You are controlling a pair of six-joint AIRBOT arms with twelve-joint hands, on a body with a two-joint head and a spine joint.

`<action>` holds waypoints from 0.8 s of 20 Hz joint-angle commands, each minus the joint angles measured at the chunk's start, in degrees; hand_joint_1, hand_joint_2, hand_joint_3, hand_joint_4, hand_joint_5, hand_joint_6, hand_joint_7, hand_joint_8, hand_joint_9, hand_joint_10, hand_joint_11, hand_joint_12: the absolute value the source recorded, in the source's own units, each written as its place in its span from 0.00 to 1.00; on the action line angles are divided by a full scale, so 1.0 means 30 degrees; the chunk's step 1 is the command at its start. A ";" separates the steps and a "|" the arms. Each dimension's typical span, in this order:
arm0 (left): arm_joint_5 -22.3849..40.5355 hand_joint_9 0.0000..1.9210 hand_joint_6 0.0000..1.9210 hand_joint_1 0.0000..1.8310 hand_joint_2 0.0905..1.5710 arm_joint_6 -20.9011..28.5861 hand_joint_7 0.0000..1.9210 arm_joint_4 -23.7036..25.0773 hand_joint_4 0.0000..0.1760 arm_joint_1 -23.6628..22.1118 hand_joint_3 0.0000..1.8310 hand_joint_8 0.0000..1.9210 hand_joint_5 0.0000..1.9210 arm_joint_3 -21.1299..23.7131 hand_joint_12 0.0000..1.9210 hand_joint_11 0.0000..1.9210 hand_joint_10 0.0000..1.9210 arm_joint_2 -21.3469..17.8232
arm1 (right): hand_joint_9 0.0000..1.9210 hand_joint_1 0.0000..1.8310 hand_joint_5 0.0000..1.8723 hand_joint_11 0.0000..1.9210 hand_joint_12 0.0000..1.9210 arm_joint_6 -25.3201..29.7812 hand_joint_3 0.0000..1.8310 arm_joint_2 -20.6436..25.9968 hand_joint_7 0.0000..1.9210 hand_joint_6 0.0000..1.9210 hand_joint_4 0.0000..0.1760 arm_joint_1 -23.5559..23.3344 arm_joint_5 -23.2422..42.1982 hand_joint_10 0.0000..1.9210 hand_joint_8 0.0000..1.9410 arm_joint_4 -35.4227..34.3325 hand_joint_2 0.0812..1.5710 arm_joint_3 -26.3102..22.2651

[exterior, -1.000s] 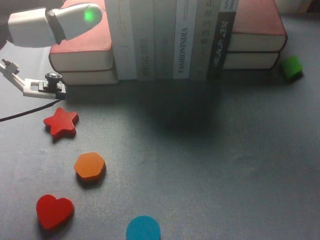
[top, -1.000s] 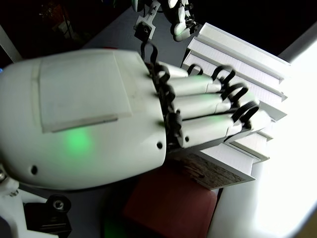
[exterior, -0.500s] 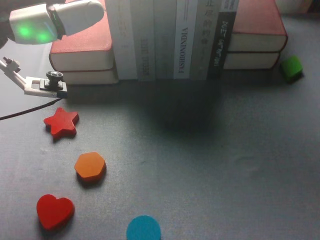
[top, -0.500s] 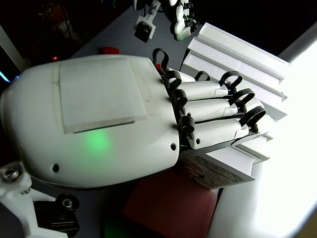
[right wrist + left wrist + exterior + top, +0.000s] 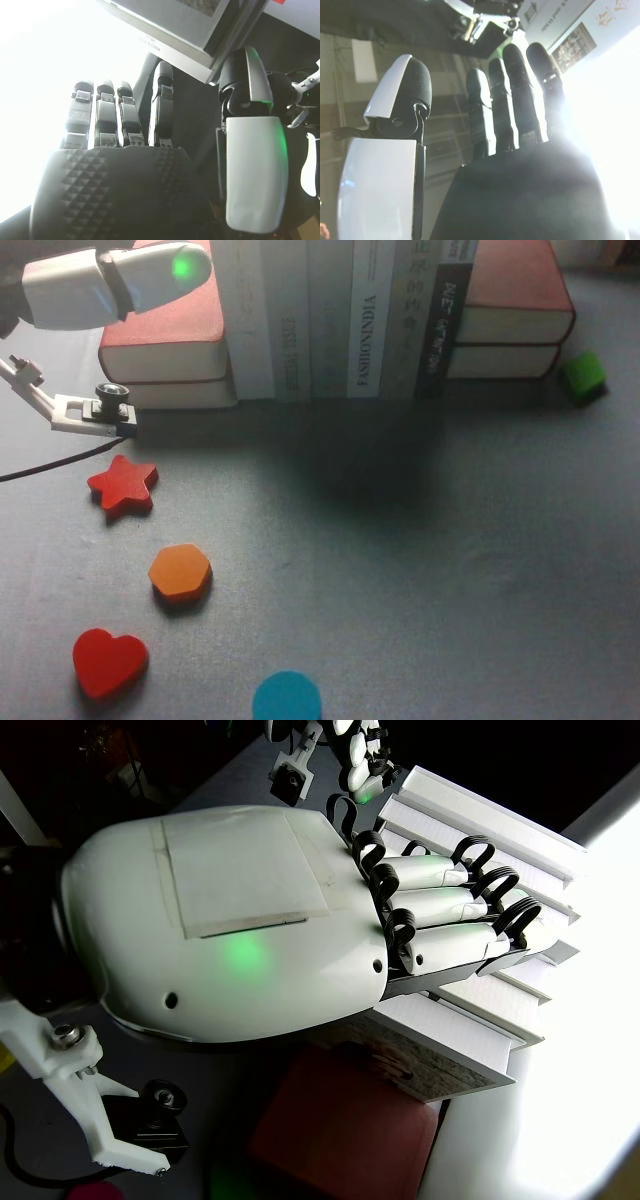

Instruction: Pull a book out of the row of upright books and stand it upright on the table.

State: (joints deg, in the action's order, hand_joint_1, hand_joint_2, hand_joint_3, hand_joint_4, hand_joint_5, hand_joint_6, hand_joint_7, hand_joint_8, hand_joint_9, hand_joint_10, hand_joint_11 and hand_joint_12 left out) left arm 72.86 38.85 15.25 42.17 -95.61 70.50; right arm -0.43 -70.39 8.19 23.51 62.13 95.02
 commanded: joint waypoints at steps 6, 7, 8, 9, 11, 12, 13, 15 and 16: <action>0.2090 0.19 0.01 0.59 0.72 0.0167 0.22 -0.1098 0.16 -0.0477 0.07 0.01 0.26 0.0165 0.60 0.00 0.16 -0.0028 | 0.00 0.45 0.25 0.00 0.00 -0.0123 0.00 -0.0209 0.00 0.01 0.99 0.0339 0.0965 0.00 0.00 -0.1290 0.63 0.0293; 0.2096 0.19 0.01 0.58 0.72 0.0167 0.22 -0.1077 0.22 -0.0522 0.08 0.01 0.27 0.0165 0.59 0.00 0.16 -0.0010 | 0.00 0.46 0.25 0.00 0.00 -0.0204 0.00 -0.0268 0.00 0.01 1.00 0.0492 0.0963 0.00 0.00 -0.1508 0.63 0.0365; 0.2096 0.20 0.01 0.58 0.71 0.0167 0.23 -0.1075 0.22 -0.0536 0.08 0.01 0.28 0.0169 0.60 0.00 0.15 -0.0010 | 0.00 0.51 0.26 0.00 0.00 -0.0204 0.00 -0.0332 0.00 0.01 0.75 0.0579 0.0965 0.00 0.00 -0.1611 0.64 0.0427; 0.2100 0.20 0.01 0.58 0.72 0.0167 0.22 -0.1075 0.17 -0.0549 0.08 0.00 0.27 0.0171 0.60 0.00 0.15 -0.0016 | 0.00 0.54 0.27 0.00 0.00 -0.0204 0.00 -0.0398 0.00 0.01 0.62 0.0652 0.0961 0.00 0.00 -0.1620 0.64 0.0472; 0.2108 0.19 0.00 0.58 0.71 0.0167 0.20 -0.1065 0.14 -0.0578 0.08 0.00 0.26 0.0181 0.54 0.00 0.14 -0.0014 | 0.00 0.52 0.27 0.00 0.00 -0.0204 0.00 -0.0559 0.00 0.01 0.72 0.0912 0.0959 0.00 0.00 -0.1620 0.64 0.0576; 0.2119 0.19 0.01 0.58 0.71 0.0167 0.21 -0.1065 0.17 -0.0570 0.09 0.00 0.26 0.0183 0.54 0.00 0.13 0.0003 | 0.00 0.55 0.27 0.00 0.00 -0.0204 0.00 -0.0647 0.00 0.01 0.71 0.1042 0.0957 0.00 0.00 -0.1620 0.64 0.0625; 0.2121 0.19 0.01 0.58 0.71 0.0167 0.22 -0.1067 0.18 -0.0557 0.09 0.01 0.26 0.0181 0.54 0.00 0.13 0.0018 | 0.00 0.56 0.26 0.00 0.00 -0.0204 0.00 -0.0734 0.00 0.00 0.75 0.1202 0.0957 0.00 0.00 -0.1618 0.65 0.0675; 0.2146 0.19 0.00 0.58 0.71 0.0167 0.21 -0.1077 0.17 -0.0557 0.09 0.00 0.26 0.0175 0.54 0.00 0.13 0.0056 | 0.00 0.56 0.24 0.00 0.00 -0.0202 0.01 -0.0870 0.00 0.00 0.83 0.1494 0.0955 0.00 0.00 -0.1609 0.66 0.0730; 0.2180 0.19 0.00 0.56 0.71 0.0167 0.20 -0.1084 0.16 -0.0557 0.09 0.00 0.26 0.0173 0.52 0.00 0.12 0.0081 | 0.00 0.54 0.23 0.00 0.00 -0.0200 0.01 -0.0966 0.00 0.00 0.95 0.1653 0.0953 0.00 0.00 -0.1611 0.67 0.0795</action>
State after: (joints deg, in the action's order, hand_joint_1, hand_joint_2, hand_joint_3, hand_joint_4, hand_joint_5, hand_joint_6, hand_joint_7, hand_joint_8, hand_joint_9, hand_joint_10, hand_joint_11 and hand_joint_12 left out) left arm 73.36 38.85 15.55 41.17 -95.15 70.50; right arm -0.60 -72.93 13.13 24.77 57.56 97.30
